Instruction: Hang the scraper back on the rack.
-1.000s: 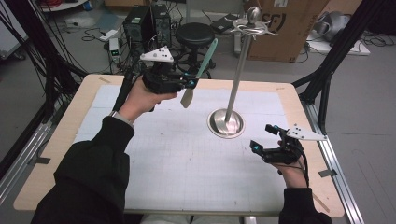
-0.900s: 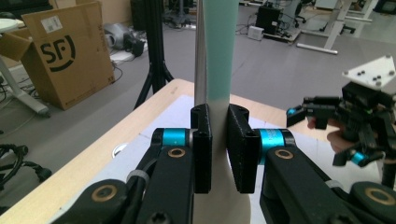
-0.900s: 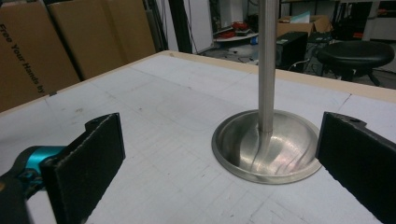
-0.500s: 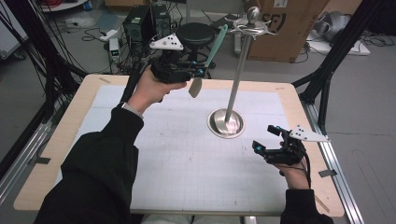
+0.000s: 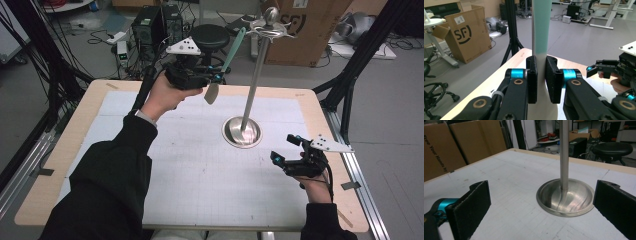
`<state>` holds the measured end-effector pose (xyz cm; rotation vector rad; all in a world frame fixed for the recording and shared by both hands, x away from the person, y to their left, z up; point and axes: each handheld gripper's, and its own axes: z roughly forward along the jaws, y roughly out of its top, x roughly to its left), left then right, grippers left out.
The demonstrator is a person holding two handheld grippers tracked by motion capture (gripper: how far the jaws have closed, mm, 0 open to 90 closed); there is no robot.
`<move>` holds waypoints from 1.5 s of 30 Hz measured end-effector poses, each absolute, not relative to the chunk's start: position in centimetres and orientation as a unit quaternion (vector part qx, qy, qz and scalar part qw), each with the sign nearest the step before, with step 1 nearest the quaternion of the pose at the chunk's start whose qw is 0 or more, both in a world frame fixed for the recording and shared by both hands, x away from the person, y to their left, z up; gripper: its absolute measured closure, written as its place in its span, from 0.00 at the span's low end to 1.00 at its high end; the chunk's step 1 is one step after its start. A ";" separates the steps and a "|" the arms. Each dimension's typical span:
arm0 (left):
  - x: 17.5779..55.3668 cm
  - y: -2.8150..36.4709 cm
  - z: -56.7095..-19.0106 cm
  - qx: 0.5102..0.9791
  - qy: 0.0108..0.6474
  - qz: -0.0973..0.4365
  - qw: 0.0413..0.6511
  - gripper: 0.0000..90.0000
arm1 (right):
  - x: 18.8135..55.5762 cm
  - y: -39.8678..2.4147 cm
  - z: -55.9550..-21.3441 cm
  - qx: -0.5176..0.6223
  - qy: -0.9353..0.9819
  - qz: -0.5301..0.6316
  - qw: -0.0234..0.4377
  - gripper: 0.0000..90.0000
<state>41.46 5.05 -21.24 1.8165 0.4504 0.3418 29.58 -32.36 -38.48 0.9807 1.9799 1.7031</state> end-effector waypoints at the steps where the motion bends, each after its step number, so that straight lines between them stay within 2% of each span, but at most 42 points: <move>1: 41.5 5.0 -21.3 0.779 0.193 0.147 0.578 0.90 | 29.6 -32.3 -38.5 0.347 0.699 0.601 0.174 0.00; 18: 41.9 3.2 -22.3 0.775 0.205 0.151 0.579 0.90 | 29.6 -32.5 -38.5 0.347 0.699 0.600 0.176 0.00; 23: 41.9 2.5 -22.8 0.771 0.202 0.158 0.582 0.86 | 29.5 -32.6 -38.6 0.349 0.699 0.599 0.175 0.00; 30: 41.5 2.6 -23.5 0.766 0.189 0.159 0.594 0.66 | 29.2 -32.9 -38.7 0.353 0.696 0.600 0.175 0.00; 35: 41.1 3.3 -24.8 0.768 0.167 0.159 0.598 0.47 | 29.1 -33.0 -38.8 0.354 0.697 0.598 0.178 0.00; 37: 41.0 3.7 -25.5 0.765 0.168 0.164 0.600 0.33 | 29.0 -33.1 -38.9 0.356 0.697 0.596 0.178 0.00; 39: 40.9 4.0 -26.3 0.764 0.183 0.163 0.597 0.11 | 28.9 -33.2 -38.9 0.358 0.697 0.595 0.177 0.00; 41: 40.6 4.5 -27.1 0.763 0.183 0.169 0.596 0.06 | 28.9 -33.2 -39.0 0.359 0.697 0.594 0.179 0.00; 43: 40.3 5.3 -27.8 0.760 0.182 0.159 0.603 0.06 | 28.9 -33.2 -39.0 0.358 0.699 0.593 0.181 0.00; 45: 40.0 6.3 -28.6 0.752 0.185 0.144 0.616 0.02 | 28.8 -33.1 -39.0 0.357 0.699 0.593 0.182 0.00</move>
